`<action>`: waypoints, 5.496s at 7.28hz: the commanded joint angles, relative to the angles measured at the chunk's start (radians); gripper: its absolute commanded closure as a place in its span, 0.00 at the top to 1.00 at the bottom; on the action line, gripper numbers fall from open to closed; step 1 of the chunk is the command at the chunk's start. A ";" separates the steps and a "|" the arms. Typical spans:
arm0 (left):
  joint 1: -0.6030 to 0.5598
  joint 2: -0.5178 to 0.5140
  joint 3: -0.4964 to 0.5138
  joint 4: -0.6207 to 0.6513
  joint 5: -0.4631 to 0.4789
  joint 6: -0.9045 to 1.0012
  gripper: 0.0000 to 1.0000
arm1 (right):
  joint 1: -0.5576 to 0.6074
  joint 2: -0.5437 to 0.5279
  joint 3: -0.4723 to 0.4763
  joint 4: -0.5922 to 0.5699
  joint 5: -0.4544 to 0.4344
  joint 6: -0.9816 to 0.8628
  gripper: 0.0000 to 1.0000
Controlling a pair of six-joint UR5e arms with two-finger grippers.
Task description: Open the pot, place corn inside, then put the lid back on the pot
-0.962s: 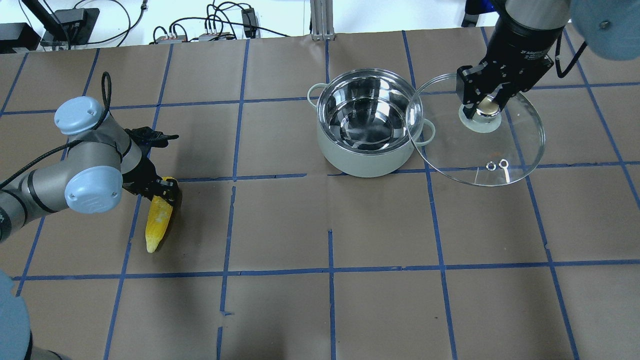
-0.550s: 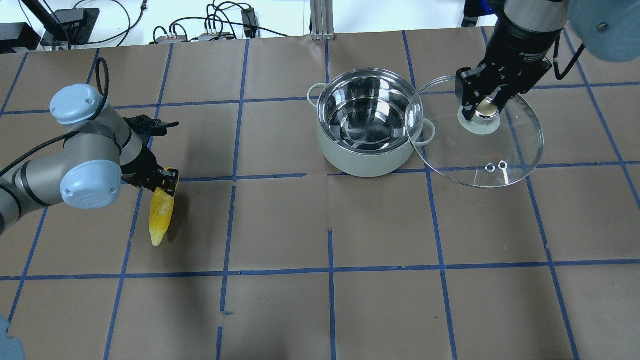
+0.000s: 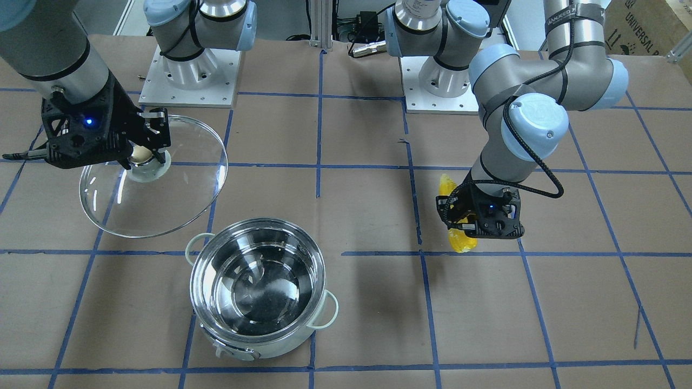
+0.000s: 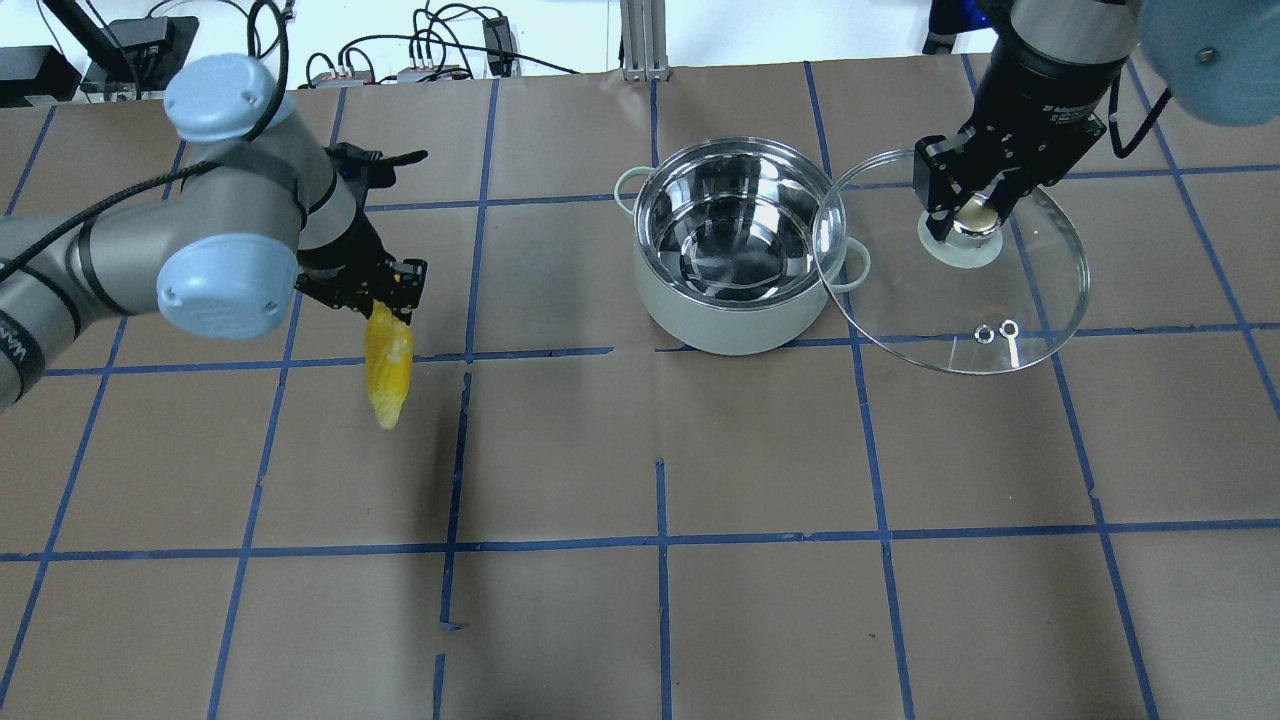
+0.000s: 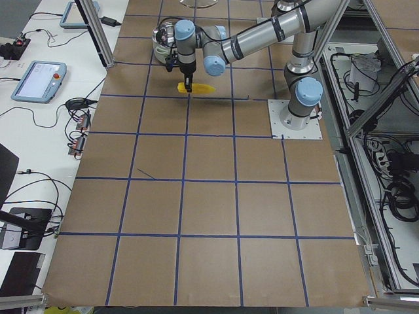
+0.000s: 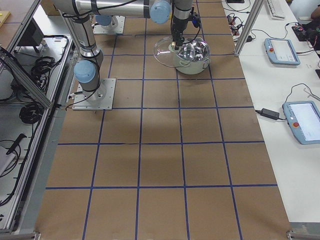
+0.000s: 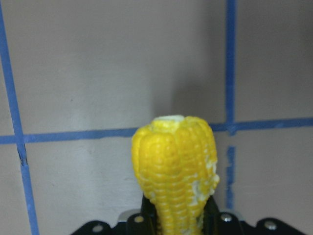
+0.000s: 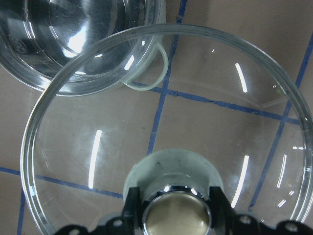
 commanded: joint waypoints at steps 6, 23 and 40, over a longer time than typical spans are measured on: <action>-0.367 -0.366 0.617 -0.145 -0.122 -0.404 0.25 | -0.141 -0.019 0.015 0.025 -0.046 -0.040 0.36; -0.090 0.052 0.285 -0.295 0.017 -0.023 1.00 | 0.228 0.290 -0.259 -0.001 -0.026 0.148 0.31; -0.002 0.185 0.266 -0.387 -0.024 0.077 1.00 | 0.294 0.535 -0.462 0.001 -0.031 0.138 0.38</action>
